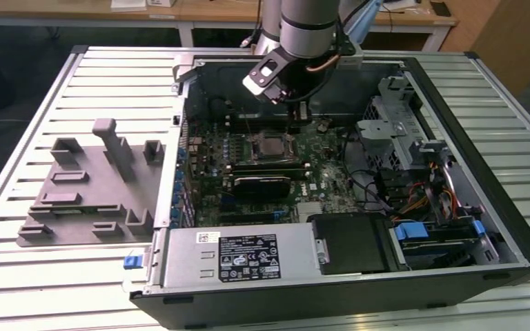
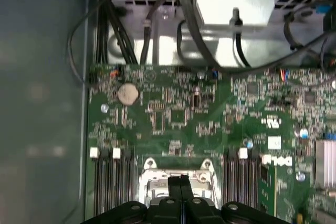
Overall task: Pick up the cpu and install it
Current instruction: 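Close the cpu cover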
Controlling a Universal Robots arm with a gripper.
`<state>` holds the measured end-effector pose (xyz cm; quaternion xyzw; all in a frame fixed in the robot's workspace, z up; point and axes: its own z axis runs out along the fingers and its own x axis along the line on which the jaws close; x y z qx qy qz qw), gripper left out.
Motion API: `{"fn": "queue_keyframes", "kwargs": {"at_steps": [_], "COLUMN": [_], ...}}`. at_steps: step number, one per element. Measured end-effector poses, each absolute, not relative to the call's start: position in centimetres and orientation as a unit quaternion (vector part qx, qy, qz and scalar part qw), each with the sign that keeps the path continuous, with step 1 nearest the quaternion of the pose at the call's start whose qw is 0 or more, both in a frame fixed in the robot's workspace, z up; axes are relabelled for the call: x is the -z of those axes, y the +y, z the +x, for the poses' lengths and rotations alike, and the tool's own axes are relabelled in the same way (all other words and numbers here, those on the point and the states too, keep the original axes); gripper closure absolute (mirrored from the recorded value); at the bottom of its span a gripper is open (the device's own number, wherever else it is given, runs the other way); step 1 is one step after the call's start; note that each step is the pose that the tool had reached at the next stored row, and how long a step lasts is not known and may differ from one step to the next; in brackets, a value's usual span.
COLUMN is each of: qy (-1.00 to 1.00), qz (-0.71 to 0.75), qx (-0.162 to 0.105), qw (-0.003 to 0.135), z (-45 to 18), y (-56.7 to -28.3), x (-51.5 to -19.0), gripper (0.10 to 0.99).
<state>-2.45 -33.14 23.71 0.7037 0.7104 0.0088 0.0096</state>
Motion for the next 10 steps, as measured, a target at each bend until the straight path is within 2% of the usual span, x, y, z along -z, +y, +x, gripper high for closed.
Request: {"fn": "queue_keyframes", "kwargs": {"at_steps": [10], "qy": [0.710], "qz": [0.704], "qx": [-0.009], "qw": [0.010], "z": [-5.2], "y": [-33.1], "x": [-23.7], "gripper": [0.980]}}
